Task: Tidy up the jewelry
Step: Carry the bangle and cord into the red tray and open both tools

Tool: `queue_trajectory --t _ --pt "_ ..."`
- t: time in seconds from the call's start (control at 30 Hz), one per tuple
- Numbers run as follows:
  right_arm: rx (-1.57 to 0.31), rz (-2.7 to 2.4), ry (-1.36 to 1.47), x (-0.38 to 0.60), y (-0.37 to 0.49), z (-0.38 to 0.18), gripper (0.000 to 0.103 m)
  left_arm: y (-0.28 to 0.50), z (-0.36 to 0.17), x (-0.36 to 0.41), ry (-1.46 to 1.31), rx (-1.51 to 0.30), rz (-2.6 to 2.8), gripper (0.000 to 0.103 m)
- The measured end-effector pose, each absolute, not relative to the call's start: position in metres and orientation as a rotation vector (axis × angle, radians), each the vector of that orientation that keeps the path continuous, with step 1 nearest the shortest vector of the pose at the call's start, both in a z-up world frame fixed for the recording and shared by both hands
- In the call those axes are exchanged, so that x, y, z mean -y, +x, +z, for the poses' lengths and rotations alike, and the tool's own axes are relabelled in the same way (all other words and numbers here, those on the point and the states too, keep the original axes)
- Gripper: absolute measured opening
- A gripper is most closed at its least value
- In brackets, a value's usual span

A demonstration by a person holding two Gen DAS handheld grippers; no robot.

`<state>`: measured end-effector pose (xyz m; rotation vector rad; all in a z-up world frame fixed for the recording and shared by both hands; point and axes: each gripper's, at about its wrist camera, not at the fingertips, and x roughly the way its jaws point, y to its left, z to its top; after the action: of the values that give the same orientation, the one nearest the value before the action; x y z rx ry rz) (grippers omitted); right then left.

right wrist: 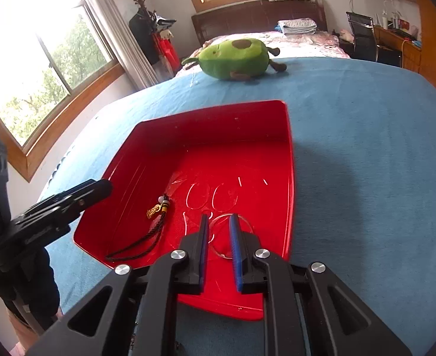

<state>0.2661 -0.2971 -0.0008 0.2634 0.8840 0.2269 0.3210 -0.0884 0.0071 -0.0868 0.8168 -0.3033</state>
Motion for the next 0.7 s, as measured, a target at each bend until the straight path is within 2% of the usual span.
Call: queue_trajectory --t 0.27,0.7 --pt "-0.878 0.233 0.243 0.292 0.255 0.004 0.017 0.292 0.019 0.101 -0.012 -0.804 -0.345 0.049" --pt "-0.888 0.238 0.242 0.292 0.236 0.006 0.017 0.241 0.013 0.093 0.075 -0.888 -0.332 0.048"
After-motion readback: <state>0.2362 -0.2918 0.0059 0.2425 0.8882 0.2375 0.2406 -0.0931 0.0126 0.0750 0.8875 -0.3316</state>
